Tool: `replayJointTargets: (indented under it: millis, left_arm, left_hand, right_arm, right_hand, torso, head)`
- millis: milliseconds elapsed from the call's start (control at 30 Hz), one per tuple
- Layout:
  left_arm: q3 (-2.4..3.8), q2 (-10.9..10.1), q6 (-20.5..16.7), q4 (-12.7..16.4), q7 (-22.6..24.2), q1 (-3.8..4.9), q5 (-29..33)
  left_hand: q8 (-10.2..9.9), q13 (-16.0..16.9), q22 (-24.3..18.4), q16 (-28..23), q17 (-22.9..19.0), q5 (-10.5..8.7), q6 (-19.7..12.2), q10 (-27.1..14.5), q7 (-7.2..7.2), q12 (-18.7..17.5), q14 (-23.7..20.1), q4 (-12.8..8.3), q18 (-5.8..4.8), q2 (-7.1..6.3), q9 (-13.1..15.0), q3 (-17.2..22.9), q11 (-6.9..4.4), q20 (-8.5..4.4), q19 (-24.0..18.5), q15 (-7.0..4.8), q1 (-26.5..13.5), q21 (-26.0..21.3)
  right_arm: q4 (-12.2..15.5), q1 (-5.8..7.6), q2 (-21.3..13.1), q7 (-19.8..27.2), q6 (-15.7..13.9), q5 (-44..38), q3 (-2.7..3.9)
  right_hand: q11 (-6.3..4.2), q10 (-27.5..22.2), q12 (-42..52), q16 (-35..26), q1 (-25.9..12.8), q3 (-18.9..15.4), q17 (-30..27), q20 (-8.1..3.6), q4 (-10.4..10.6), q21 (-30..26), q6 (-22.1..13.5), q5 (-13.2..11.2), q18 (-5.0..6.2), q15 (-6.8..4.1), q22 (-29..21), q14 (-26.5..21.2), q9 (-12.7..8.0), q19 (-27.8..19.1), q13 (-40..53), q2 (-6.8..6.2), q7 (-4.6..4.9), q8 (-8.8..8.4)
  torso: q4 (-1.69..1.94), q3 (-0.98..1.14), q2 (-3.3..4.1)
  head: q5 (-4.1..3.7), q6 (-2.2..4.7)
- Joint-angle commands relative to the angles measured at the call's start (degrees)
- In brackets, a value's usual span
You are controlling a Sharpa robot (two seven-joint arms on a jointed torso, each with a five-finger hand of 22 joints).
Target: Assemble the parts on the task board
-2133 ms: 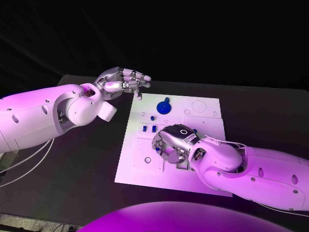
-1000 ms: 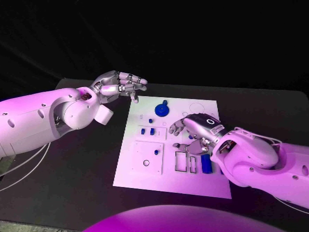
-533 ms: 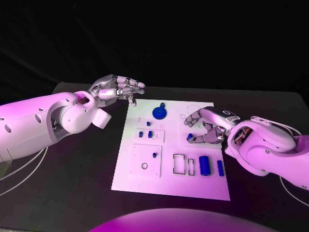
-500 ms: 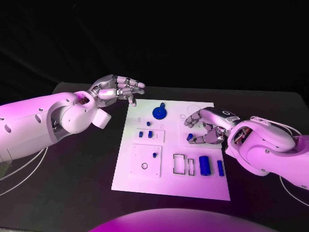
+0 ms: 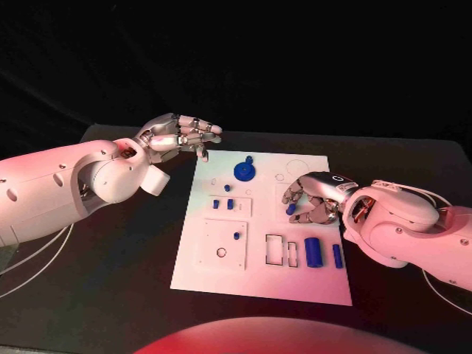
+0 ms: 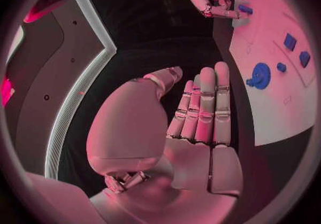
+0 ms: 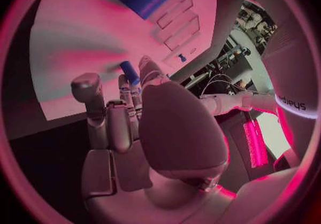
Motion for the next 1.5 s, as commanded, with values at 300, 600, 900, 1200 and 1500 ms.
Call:
replayJointTargets:
  millis: [300,600,900,1200,1500]
  left_arm:
    - [0.03,0.0,1.1,0.2,0.7,0.02,0.6]
    - [0.03,0.0,1.1,0.1,0.6,0.02,0.6]
    - [0.02,0.0,1.2,0.1,0.5,0.02,0.6]
    - [0.01,0.2,1.4,-0.2,0.4,0.01,0.6]
    - [-0.03,0.7,1.6,-0.5,0.5,-0.07,0.6]
  left_hand:
    - [-0.3,0.1,-0.1,-0.1,0.0,-0.03,-0.5,-0.2,0.07,0.3,-0.1,0.1,0.36,-0.01,-0.1,-0.2,-0.04,0.24,0.3,0.25,-0.5,-0.4]
    - [-0.3,0.1,-0.1,-0.1,0.0,-0.01,-0.5,-0.3,0.07,0.4,-0.1,0.2,0.36,0.08,-0.1,-0.2,-0.04,0.24,0.3,0.25,-0.4,-0.5]
    - [-0.3,0.1,-0.1,-0.1,0.0,-0.01,-0.5,-0.3,0.07,0.4,-0.1,0.2,0.36,0.08,-0.1,-0.2,-0.04,0.24,0.3,0.25,-0.4,-0.5]
    - [-0.3,0.1,-0.1,-0.1,0.0,-0.01,-0.5,-0.3,0.07,0.4,-0.1,0.2,0.36,0.08,-0.1,-0.2,-0.04,0.24,0.3,0.25,-0.4,-0.5]
    - [-0.3,0.1,-0.2,-0.1,0.0,-0.01,-0.5,-0.3,0.07,0.5,-0.1,0.2,0.36,0.12,-0.1,-0.2,-0.04,0.23,0.4,0.24,-0.3,-0.6]
  right_arm:
    - [-0.3,-0.24,0.3,-0.7,-0.3,-1.9,-0.03]
    - [-0.4,-0.28,0.4,-1.4,-2.5,-3.1,-0.03]
    - [0.5,-0.35,0.2,-0.8,-6.7,-4.0,-0.02]
    - [3.7,0.41,-1.0,-0.3,-9.4,-4.3,0.18]
    - [7.1,0.9,1.5,0.5,-10.8,-4.6,0.36]
  right_hand:
    - [-0.35,4.5,-1.3,0.9,-0.5,9.7,1.1,-0.45,0.0,1.8,4.5,0.0,0.4,-0.54,1.3,2.1,-1.2,1.2,-0.2,0.4,-0.31,0.77]
    - [-1.2,8.5,-2.6,1.4,-0.9,20.1,1.8,-1.1,-0.5,3.3,6.9,0.0,0.19,-1.29,2.5,2.3,-1.0,1.7,0.0,-1.06,-1.11,1.88]
    - [-2.73,13.5,-2.4,1.8,-0.7,26.5,2.6,-2.22,-4.8,5.3,9.2,-8.8,-0.14,-2.47,4.1,2.5,1.3,2.3,0.5,-1.46,-2.26,5.07]
    - [-2.85,14.1,-2.7,1.8,-1.7,27.7,2.8,-2.35,-6.1,5.7,9.2,-8.8,-0.21,-2.58,4.5,2.5,2.0,2.4,0.6,-2.05,-2.33,5.75]
    - [-2.86,14.3,-3.0,1.9,-2.3,28.2,2.8,-2.39,-6.7,5.9,9.1,-8.7,-0.25,-2.6,4.7,2.6,2.3,2.4,0.7,-2.42,-2.33,6.04]
  torso:
    - [-0.06,0.04,-0.02]
    - [-0.08,0.03,0.02]
    - [-0.07,0.04,-0.02]
    - [-0.15,0.05,-0.13]
    - [-0.15,0.08,-0.08]
  head:
    - [-0.07,0.02]
    - [-0.11,-0.03]
    - [-0.19,-0.07]
    - [-0.11,0.01]
    - [0.18,0.1]
